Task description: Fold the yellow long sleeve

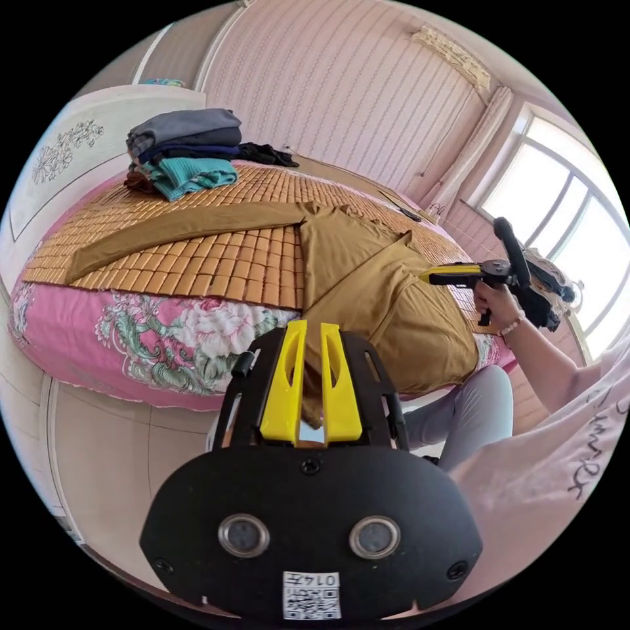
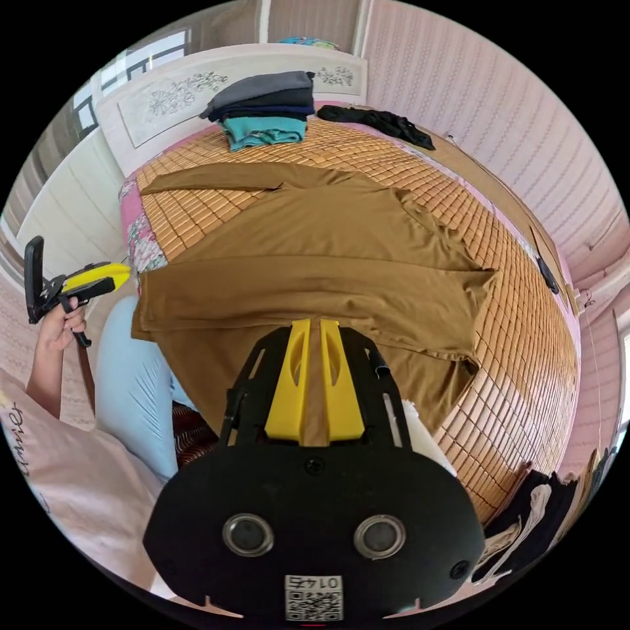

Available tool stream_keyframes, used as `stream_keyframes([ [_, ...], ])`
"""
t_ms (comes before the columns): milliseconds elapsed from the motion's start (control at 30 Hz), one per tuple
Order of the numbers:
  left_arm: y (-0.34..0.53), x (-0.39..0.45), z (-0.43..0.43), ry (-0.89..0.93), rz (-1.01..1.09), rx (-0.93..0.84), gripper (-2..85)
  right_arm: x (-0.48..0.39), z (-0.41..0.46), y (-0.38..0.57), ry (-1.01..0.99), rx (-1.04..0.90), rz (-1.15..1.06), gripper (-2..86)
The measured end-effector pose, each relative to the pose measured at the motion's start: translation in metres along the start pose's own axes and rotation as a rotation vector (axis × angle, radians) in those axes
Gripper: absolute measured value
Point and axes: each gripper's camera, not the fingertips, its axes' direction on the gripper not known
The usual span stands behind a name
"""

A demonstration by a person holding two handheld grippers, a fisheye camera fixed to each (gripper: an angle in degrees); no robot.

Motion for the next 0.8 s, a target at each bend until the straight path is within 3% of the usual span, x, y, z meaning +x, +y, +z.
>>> stream_keyframes([
  [200, -0.021, 0.045, 0.056, 0.099, 0.096, -0.08, 5.1, 0.06, 0.01, -0.001, 0.091, -0.027, 0.07, 3.1],
  [367, -0.023, 0.06, 0.093, 0.073, 0.147, -0.213, 4.6, 0.097, 0.03, 0.012, 0.008, -0.06, 0.101, 2.7],
  [533, -0.021, 0.059, 0.098, 0.077, 0.16, -0.217, -0.6, 0.121, 0.022, 0.026, -0.047, -0.039, 0.122, 0.3],
  [800, -0.028, 0.063, 0.096, 0.112, 0.198, -0.234, -0.7, 0.156, 0.022, 0.046, -0.104, -0.004, 0.2, -0.4],
])
